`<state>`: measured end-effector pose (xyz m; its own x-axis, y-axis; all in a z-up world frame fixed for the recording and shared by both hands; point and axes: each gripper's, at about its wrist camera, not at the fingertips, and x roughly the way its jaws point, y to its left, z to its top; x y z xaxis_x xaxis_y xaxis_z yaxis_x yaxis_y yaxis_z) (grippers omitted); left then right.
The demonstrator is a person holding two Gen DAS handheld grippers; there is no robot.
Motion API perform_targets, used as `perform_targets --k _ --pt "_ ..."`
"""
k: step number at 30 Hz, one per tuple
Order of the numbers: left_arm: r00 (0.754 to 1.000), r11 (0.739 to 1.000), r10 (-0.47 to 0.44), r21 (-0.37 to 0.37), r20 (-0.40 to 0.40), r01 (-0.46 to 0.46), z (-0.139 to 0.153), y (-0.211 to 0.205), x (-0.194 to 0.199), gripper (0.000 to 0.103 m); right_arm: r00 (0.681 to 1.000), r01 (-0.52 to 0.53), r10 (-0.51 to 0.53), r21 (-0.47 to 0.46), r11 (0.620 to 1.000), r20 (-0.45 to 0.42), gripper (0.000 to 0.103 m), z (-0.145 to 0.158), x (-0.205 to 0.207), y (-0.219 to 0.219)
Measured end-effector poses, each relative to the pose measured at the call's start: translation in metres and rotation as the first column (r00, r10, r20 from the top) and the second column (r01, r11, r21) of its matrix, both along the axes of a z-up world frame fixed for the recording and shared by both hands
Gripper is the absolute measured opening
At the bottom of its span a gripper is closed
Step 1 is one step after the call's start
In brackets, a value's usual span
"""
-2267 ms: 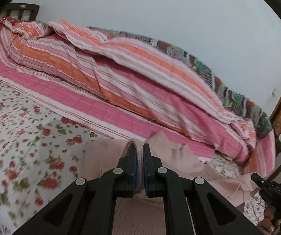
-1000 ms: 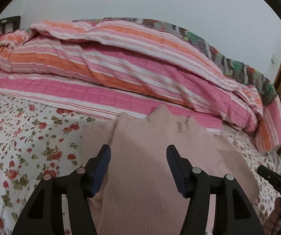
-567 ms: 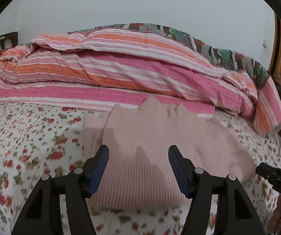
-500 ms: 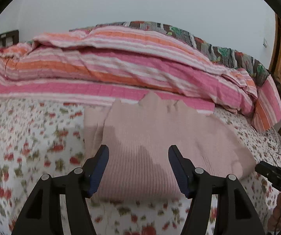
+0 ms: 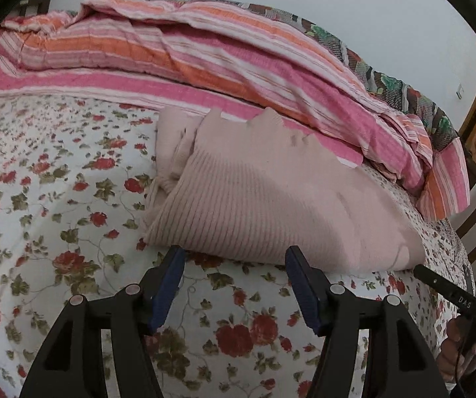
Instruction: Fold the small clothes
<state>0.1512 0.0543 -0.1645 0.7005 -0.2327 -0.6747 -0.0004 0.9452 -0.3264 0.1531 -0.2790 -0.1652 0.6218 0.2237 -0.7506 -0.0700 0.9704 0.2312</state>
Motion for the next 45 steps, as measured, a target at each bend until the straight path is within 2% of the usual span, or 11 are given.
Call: perform_targets --k 9,13,26,29,31,33,36,37,38,42,45 --pt "1.000 0.999 -0.005 -0.040 -0.021 0.004 -0.014 0.003 0.014 0.064 1.000 -0.011 0.011 -0.009 1.000 0.002 0.072 -0.006 0.006 0.009" --pt "1.000 0.998 -0.004 -0.058 -0.021 0.003 -0.017 0.005 0.019 0.067 1.000 0.005 -0.005 0.000 1.000 0.003 0.073 -0.008 0.009 0.009" --pt "1.000 0.995 0.019 -0.097 -0.018 -0.021 -0.017 0.013 0.041 0.069 0.998 0.064 -0.060 0.146 0.987 -0.031 0.076 -0.012 0.037 -0.004" --pt "0.999 0.996 0.036 -0.085 -0.022 -0.038 -0.017 0.013 0.048 0.069 0.996 0.082 -0.077 0.165 0.983 -0.037 0.062 -0.016 0.044 -0.005" --pt "0.998 0.996 0.051 -0.069 -0.024 -0.053 -0.017 0.013 0.052 0.069 0.995 0.094 -0.087 0.157 0.983 -0.049 0.044 -0.020 0.048 -0.005" --pt "0.998 0.997 0.062 -0.054 -0.020 -0.063 -0.016 0.012 0.056 0.065 0.996 0.084 -0.078 0.161 0.983 -0.046 0.037 -0.021 0.050 -0.005" --pt "0.996 0.994 0.087 -0.064 -0.017 -0.088 -0.017 0.015 0.059 0.032 0.998 0.055 -0.049 0.172 0.984 -0.036 0.020 -0.022 0.050 -0.001" --pt "0.996 0.993 0.086 -0.083 -0.014 -0.087 -0.018 0.018 0.059 0.017 0.998 0.054 -0.050 0.167 0.984 -0.024 0.018 -0.021 0.049 0.000" --pt "0.996 0.991 0.085 -0.101 -0.006 -0.085 -0.017 0.021 0.058 0.013 0.999 0.048 -0.047 0.162 0.986 -0.005 0.017 -0.019 0.047 0.001" --pt "0.996 0.993 0.088 -0.082 0.018 -0.086 -0.009 0.020 0.050 0.010 0.997 0.043 -0.053 0.189 0.981 0.051 0.014 -0.010 0.037 -0.003" --pt "0.996 0.993 0.092 -0.080 0.022 -0.090 -0.004 0.020 0.039 0.010 0.998 0.037 -0.050 0.231 0.972 0.048 0.014 -0.005 0.029 -0.008"
